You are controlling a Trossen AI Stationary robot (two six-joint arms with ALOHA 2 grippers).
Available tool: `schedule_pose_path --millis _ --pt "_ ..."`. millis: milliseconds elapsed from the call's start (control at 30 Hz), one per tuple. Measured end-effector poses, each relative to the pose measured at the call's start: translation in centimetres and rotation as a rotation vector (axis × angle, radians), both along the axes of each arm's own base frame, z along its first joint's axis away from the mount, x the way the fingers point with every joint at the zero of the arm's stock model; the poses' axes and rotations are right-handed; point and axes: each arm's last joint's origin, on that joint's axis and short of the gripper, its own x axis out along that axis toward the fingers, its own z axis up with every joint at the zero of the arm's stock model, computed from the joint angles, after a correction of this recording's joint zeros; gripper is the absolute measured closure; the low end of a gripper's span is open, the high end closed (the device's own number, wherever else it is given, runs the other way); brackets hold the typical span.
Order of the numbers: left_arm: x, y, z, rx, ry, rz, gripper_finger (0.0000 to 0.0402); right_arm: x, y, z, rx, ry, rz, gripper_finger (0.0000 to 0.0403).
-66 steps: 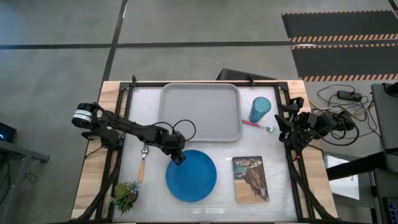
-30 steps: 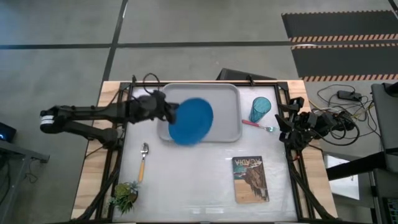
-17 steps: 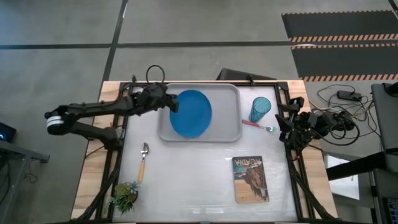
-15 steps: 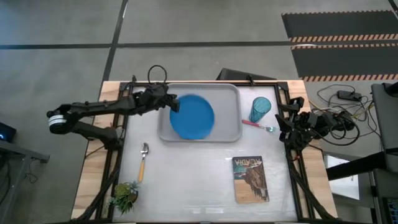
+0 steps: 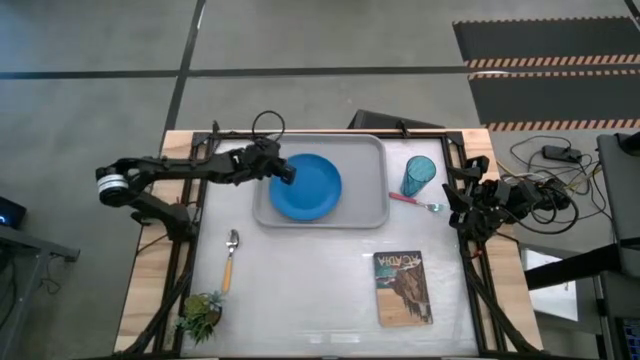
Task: Pick and place plate/cup/fork/spoon on tray
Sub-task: Put the blue plate on the top left of the gray tray
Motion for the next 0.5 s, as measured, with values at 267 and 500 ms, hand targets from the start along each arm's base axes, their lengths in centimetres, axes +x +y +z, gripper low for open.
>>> schedule_pose_path --millis 267,500 --pt "3.3 -0.5 -4.9 -0.077 0.079 -0.095 0.0401 0.0 0.0 0.0 0.0 0.002 0.0 0.0202" --pt "3.7 -0.3 -7.1 -0.095 0.147 -0.084 0.0401 0.0 0.0 0.0 0.0 0.002 -0.001 0.0202"
